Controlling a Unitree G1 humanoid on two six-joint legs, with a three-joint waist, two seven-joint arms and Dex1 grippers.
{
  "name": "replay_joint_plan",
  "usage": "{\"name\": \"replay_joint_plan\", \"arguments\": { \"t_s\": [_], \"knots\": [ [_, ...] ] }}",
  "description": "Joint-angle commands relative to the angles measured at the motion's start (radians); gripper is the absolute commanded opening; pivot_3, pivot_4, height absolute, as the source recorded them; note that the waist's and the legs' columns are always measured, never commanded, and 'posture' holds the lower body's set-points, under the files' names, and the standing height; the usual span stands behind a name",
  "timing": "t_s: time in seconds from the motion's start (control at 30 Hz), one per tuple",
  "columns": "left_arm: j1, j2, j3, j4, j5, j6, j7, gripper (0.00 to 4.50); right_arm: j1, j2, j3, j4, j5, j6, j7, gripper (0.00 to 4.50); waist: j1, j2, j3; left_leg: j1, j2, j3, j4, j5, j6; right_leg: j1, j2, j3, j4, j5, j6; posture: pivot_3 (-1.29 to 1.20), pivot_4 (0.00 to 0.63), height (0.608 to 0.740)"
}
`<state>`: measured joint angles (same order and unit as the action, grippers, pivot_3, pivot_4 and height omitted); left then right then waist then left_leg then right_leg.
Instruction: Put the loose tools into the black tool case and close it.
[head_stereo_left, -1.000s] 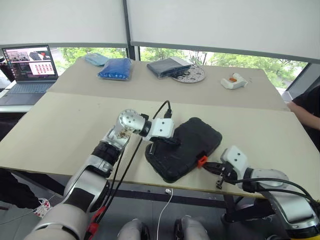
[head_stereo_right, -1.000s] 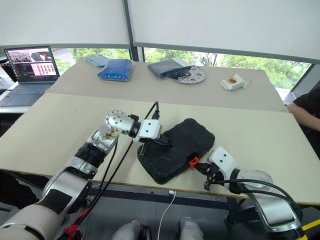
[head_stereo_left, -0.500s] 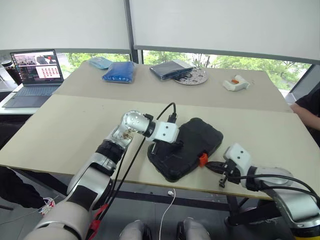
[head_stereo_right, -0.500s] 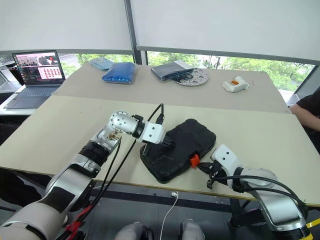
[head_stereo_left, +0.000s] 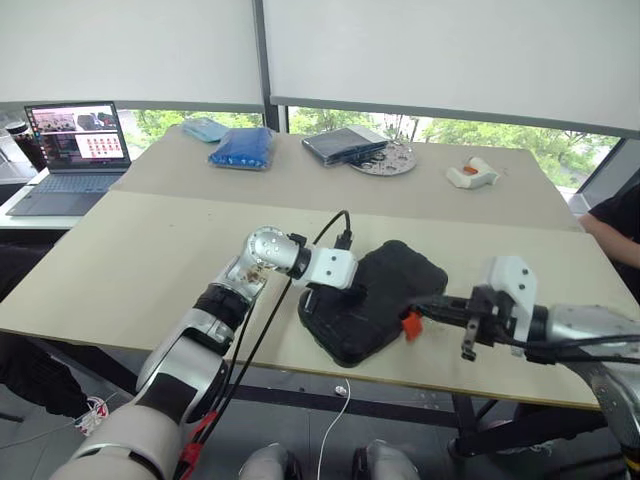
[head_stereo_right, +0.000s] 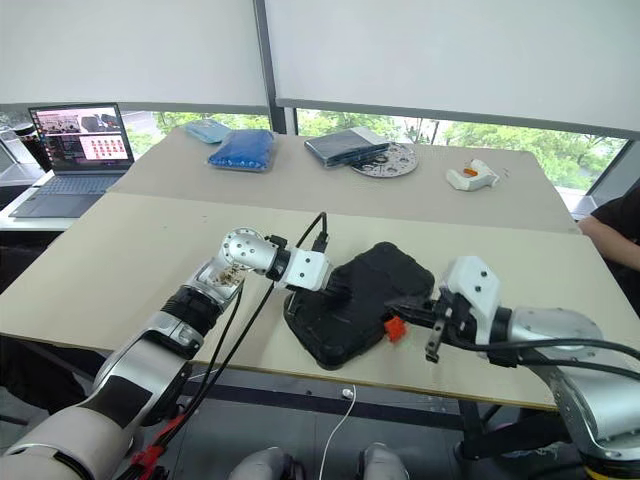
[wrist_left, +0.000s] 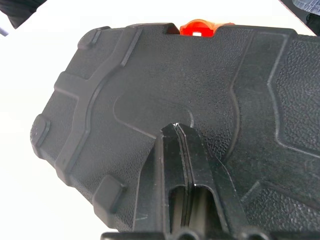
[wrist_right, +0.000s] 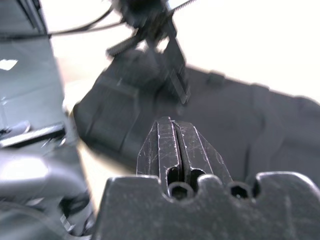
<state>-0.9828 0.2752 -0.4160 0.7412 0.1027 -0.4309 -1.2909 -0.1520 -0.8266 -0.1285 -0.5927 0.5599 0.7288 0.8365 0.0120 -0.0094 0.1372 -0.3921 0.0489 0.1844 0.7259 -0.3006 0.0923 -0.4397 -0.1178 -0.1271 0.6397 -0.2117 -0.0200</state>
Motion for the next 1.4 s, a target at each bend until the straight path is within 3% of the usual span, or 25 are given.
{"name": "replay_joint_plan", "arguments": {
  "t_s": [0.03,0.17,0.37,0.57,1.1,1.4],
  "knots": [
    [0.032,0.014,-0.053,0.069,0.074,0.016,-0.001,0.02,-0.012,-0.033,0.062,0.031,-0.073,-0.002,-0.021,0.0,0.0,0.0,0.0,0.0,0.0,0.0,0.0,0.0,0.0,0.0,0.0,0.0,0.0,0.0,0.0,0.0,0.15,0.718],
    [0.032,0.015,-0.05,0.069,0.072,0.017,0.001,0.02,0.023,-0.08,0.077,0.063,-0.129,-0.019,-0.018,0.0,-0.001,0.0,0.0,-0.004,-0.002,0.0,0.0,0.0,0.002,0.0,-0.003,0.0,0.0,0.0,0.0,0.0,0.15,0.718],
    [0.039,0.019,-0.047,0.067,0.069,0.017,0.003,0.02,0.12,-0.116,-0.007,0.028,-0.101,0.003,0.0,0.0,0.0,0.0,0.0,-0.004,-0.002,0.0,0.0,0.0,0.002,0.001,-0.003,-0.001,0.0,0.001,0.003,0.0,0.15,0.718],
    [0.036,0.015,-0.047,0.077,0.068,0.013,0.008,0.02,0.142,-0.105,-0.055,-0.005,-0.055,0.034,-0.011,0.0,0.0,0.0,0.0,-0.004,-0.001,0.0,0.0,-0.001,0.001,0.0,-0.003,-0.001,-0.001,0.001,0.002,0.0,0.15,0.718],
    [0.022,0.001,-0.044,0.084,0.065,0.007,0.008,0.02,0.148,-0.049,0.045,0.02,-0.122,0.035,-0.105,0.0,0.002,0.0,0.0,-0.004,-0.003,-0.002,-0.006,-0.001,0.002,0.0,-0.005,-0.005,-0.012,0.004,0.006,0.0,0.15,0.718],
    [0.023,-0.012,-0.05,0.085,0.066,0.002,0.011,0.02,0.241,-0.038,-0.073,-0.018,-0.083,0.051,-0.11,0.0,0.002,0.0,0.0,-0.005,-0.003,-0.002,-0.006,-0.002,0.002,0.0,-0.005,-0.005,-0.012,0.004,0.007,0.0,0.15,0.718]
  ]
}}
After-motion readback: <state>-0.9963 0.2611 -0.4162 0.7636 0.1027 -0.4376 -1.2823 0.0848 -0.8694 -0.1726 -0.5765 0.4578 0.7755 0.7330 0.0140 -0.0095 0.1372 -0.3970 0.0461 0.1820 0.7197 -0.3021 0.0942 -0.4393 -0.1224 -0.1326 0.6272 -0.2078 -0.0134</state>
